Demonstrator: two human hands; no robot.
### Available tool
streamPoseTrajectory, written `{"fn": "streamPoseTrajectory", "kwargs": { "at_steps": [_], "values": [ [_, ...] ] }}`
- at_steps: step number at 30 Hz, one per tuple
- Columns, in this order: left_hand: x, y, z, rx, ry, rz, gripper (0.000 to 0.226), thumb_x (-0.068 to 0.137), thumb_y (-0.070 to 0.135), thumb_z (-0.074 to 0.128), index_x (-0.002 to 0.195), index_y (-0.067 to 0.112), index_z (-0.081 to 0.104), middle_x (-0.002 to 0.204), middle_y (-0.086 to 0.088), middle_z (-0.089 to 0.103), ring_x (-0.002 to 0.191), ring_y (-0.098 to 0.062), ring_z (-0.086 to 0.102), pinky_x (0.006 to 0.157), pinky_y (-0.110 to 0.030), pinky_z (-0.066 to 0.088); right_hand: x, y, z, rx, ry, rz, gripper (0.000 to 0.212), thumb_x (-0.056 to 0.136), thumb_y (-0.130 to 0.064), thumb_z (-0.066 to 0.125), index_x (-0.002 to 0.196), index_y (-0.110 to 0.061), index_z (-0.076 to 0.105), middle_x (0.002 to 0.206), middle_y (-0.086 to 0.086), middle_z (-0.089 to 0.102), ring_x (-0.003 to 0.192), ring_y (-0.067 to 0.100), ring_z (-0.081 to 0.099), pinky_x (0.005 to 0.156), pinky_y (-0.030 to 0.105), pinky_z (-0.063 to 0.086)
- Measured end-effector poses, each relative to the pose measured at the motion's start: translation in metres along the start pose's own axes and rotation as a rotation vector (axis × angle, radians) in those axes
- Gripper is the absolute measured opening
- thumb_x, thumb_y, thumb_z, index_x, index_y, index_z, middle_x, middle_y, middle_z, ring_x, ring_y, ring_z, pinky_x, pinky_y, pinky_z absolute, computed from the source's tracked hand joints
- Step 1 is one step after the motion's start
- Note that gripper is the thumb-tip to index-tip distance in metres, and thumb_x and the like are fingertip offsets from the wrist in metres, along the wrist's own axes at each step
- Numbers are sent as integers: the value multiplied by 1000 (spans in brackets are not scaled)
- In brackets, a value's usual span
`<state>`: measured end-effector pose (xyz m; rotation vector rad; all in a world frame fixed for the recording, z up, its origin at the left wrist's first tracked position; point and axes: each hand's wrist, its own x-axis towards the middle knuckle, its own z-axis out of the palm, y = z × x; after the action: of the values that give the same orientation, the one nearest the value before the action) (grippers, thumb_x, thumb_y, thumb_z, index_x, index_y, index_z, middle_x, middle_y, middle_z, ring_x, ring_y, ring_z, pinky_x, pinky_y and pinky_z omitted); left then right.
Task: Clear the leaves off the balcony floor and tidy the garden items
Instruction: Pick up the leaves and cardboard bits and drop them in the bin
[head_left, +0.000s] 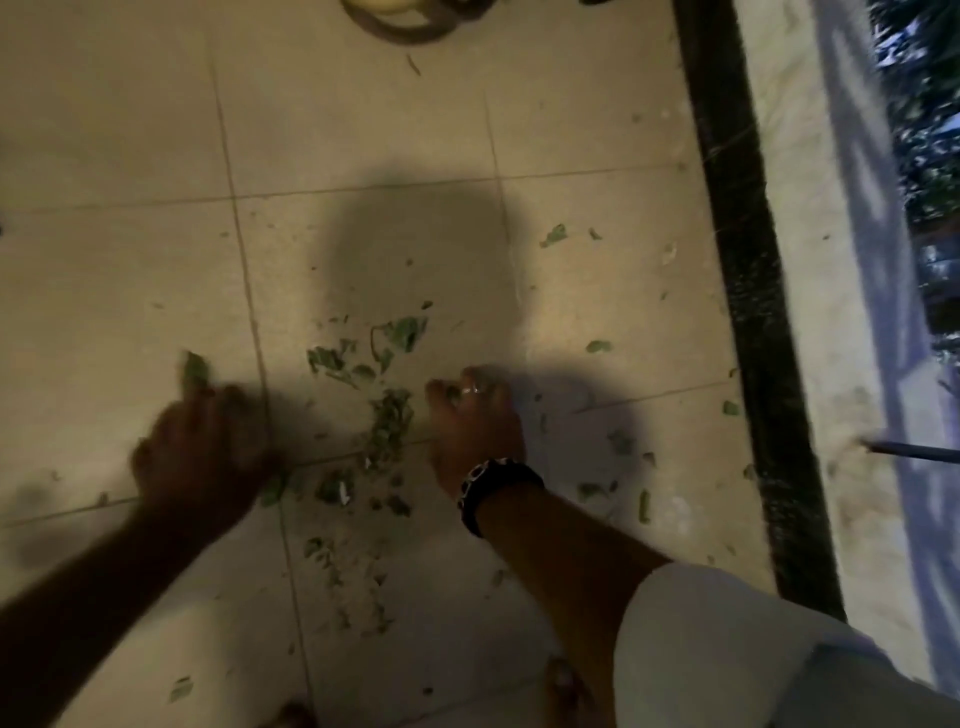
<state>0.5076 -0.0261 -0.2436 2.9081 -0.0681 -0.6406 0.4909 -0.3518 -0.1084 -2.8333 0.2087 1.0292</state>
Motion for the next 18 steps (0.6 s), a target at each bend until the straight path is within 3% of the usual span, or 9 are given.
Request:
{"fn": "streamPoseTrajectory", "kwargs": {
  "at_steps": [1,2,4,7,10,11,14,16,18],
  "values": [
    [-43,83,-79,-32,-56,17,75,76,52,73,140,25,46,136,-10,50,120,-39,49,91,-57,40,6,11,-7,15,40,-46,55,88,-25,56,140,-24,36,149,14,30,133,42,28,101,50,40],
    [-60,116,-110,-59,-34,66,69,82,44,70,142,22,45,139,-11,51,127,-37,46,99,-59,35,12,23,-18,31,96,-79,53,85,-24,56,136,-24,42,145,12,36,131,38,32,102,47,39],
    [-74,135,-110,-102,-32,84,59,87,37,65,141,21,49,140,-10,52,131,-34,45,105,-61,34,43,55,-49,69,271,-14,52,83,-20,54,134,-25,46,142,9,40,127,33,40,103,41,39],
    [-60,123,-99,-157,-45,9,59,86,33,68,139,15,50,144,-13,48,131,-37,44,104,-61,40,112,110,-89,187,447,271,49,87,-17,50,135,-22,45,148,13,34,133,36,35,109,43,36],
    [-55,106,-90,-131,25,20,67,82,29,73,139,9,46,145,-20,42,131,-43,41,104,-60,40,148,145,-115,159,145,395,57,96,-31,43,148,-14,28,157,16,17,144,36,19,117,46,21],
    [-54,100,-87,-120,20,29,68,81,28,74,139,6,46,145,-23,41,131,-45,40,104,-60,40,149,146,-111,147,126,371,60,95,-30,45,149,-11,26,156,18,18,144,37,20,117,48,20],
    [-54,102,-88,-144,-4,17,70,82,26,73,142,5,42,146,-23,39,132,-44,37,107,-58,39,117,110,-61,184,286,196,70,90,-16,53,151,-6,21,156,23,15,144,40,18,117,50,19],
    [-49,117,-91,-170,15,27,68,85,28,69,144,10,40,147,-18,39,133,-39,38,108,-55,40,78,67,-16,195,270,31,71,88,-11,51,152,-6,19,157,23,13,144,42,18,116,47,21],
    [-30,137,-96,-187,56,111,64,86,27,64,143,10,40,145,-17,41,131,-37,40,107,-52,41,35,26,19,199,254,-219,62,87,-5,41,148,-4,30,155,25,21,142,44,22,115,47,24]
  ]
}}
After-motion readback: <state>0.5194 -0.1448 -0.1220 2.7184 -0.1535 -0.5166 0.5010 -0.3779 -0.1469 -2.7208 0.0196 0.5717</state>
